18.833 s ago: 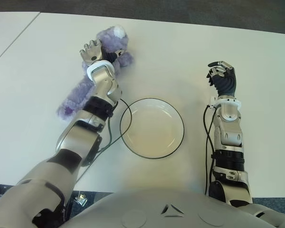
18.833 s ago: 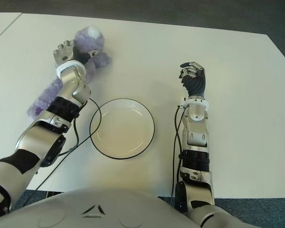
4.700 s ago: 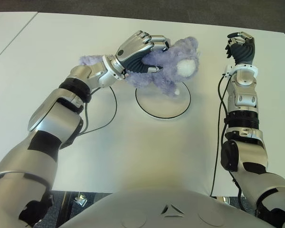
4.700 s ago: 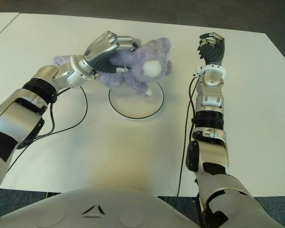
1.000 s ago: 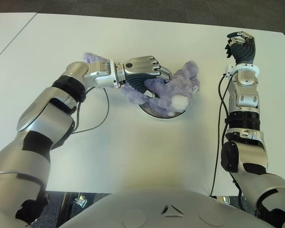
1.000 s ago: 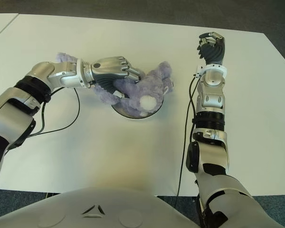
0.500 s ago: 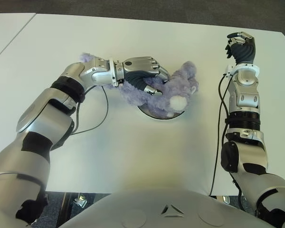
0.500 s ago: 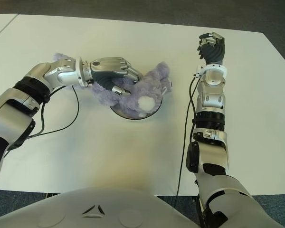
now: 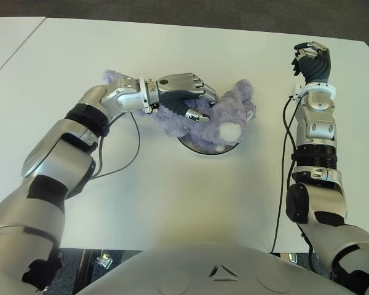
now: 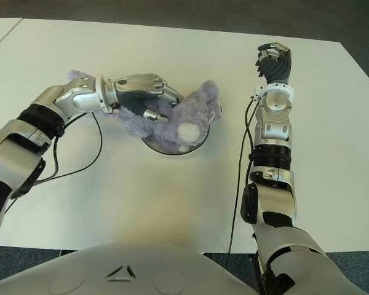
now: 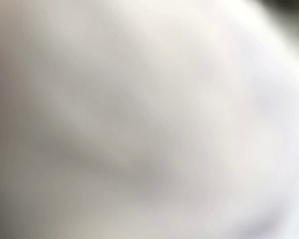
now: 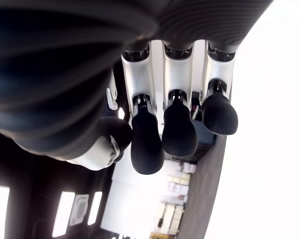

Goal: Put the doll into the plate.

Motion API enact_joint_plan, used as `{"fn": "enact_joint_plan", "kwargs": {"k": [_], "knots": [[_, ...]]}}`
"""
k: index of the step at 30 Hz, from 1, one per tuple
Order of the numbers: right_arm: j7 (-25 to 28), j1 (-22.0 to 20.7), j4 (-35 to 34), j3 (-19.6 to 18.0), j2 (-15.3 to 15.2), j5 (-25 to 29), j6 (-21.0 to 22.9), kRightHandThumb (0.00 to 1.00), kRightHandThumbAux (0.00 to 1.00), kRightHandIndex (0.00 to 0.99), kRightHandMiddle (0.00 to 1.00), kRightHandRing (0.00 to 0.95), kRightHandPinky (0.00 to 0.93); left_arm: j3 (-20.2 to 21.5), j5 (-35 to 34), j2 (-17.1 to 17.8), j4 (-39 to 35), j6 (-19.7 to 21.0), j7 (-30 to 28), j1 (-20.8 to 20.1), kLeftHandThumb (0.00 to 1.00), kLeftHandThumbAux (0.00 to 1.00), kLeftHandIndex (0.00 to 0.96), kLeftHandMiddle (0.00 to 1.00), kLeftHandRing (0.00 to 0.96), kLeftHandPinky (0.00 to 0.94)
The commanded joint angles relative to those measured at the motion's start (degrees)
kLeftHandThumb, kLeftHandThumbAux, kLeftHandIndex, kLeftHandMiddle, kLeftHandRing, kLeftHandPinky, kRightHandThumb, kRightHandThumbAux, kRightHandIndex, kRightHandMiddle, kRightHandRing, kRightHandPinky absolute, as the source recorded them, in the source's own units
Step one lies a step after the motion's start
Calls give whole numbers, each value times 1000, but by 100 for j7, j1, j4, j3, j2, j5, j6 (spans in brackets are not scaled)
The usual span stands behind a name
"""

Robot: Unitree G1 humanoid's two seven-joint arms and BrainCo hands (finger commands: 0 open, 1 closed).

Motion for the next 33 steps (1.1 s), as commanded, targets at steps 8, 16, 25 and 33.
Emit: {"fn": "enact_joint_plan", "kwargs": {"k": [8,16,25,33], "knots": [[5,104,30,-15,47,107,107,714,715,436,725,741,745,243,380,109,-287,262,26,502,344,53,0,0,0,0],[21,112,35,-13,50,117,80,714,715,436,728,743,747,635,523,87,-598,376,562,707,313,16,0,0,0,0],[2,111,63,-13,63,127,23,714,715,436,727,742,744,1006,511,-29,-577,69,1162,765,301,54,0,0,0,0],[-34,111,42,-6,82,151,61,714,715,436,729,742,744,1260,510,-60,-430,-254,1567,687,282,89,0,0,0,0]]}}
